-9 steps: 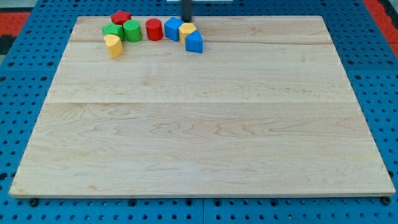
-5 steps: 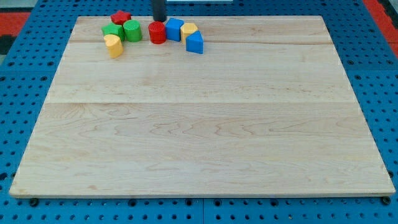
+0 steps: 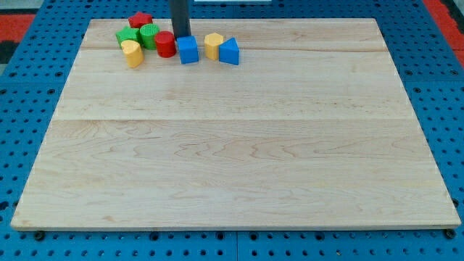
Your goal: Move the blue cube and blue triangle to the centre of the board
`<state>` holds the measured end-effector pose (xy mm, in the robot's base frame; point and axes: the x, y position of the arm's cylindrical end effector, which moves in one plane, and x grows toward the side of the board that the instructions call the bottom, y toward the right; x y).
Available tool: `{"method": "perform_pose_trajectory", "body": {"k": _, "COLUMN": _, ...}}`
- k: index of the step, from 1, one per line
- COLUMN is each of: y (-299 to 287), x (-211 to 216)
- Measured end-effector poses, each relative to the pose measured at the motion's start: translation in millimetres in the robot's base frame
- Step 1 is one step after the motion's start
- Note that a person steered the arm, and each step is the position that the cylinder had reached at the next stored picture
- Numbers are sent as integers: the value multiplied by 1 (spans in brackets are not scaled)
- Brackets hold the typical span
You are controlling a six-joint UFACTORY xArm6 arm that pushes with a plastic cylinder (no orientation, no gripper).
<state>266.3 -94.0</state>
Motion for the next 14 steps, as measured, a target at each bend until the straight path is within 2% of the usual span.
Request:
{"method": "perform_pose_trajectory", "body": {"k": 1, "y": 35, "x": 42}}
{"method": "perform_pose_trajectory", "body": {"k": 4, "y": 35, "x": 6}}
{"method": "perform_pose_trajectory", "body": {"k": 6, "y": 99, "x": -2}}
{"method": "perform_pose_trajectory", "body": {"k": 7, "y": 100, "x": 32}}
{"method": "perform_pose_trajectory", "body": {"k": 8, "y": 96, "x": 48}}
{"method": "perform_pose_trajectory", "body": {"k": 9, "y": 86, "x": 39}}
{"method": "perform_pose_trajectory", "body": {"k": 12, "y": -21, "x": 101}}
{"method": "perform_pose_trajectory", "body": {"k": 13, "y": -21, "x": 136}}
{"method": "perform_pose_trajectory", "body": {"k": 14, "y": 17, "x": 140}}
